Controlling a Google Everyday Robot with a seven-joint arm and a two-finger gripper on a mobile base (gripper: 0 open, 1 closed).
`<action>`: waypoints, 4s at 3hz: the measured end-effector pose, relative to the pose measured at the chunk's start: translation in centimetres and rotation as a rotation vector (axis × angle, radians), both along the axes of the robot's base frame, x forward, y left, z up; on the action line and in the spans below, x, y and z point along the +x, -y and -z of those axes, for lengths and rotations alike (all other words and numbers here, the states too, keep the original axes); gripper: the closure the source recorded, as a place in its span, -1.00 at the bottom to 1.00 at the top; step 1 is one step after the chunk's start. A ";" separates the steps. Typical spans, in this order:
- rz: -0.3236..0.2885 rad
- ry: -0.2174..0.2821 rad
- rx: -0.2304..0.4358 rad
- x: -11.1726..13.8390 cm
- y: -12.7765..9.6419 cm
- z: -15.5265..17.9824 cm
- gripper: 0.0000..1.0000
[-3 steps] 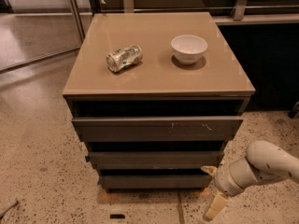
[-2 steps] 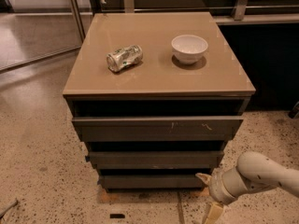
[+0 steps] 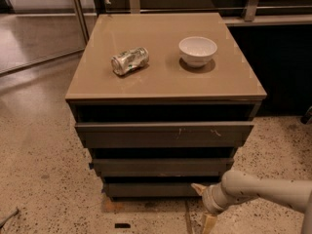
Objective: Open bottom drawer
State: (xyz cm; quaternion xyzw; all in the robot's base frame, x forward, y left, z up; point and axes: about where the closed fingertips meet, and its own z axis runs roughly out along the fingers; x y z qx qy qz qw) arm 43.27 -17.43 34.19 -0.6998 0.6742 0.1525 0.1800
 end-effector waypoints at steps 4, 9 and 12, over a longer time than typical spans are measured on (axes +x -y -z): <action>-0.042 0.153 -0.095 0.4 0.8 6.7 -1.00; 0.031 0.256 0.109 9.6 1.1 10.9 -1.00; 0.082 0.161 0.074 12.5 1.6 15.1 -1.00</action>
Offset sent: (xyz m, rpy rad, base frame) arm -0.0091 -0.0056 -0.0456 -0.1665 -0.1036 0.0670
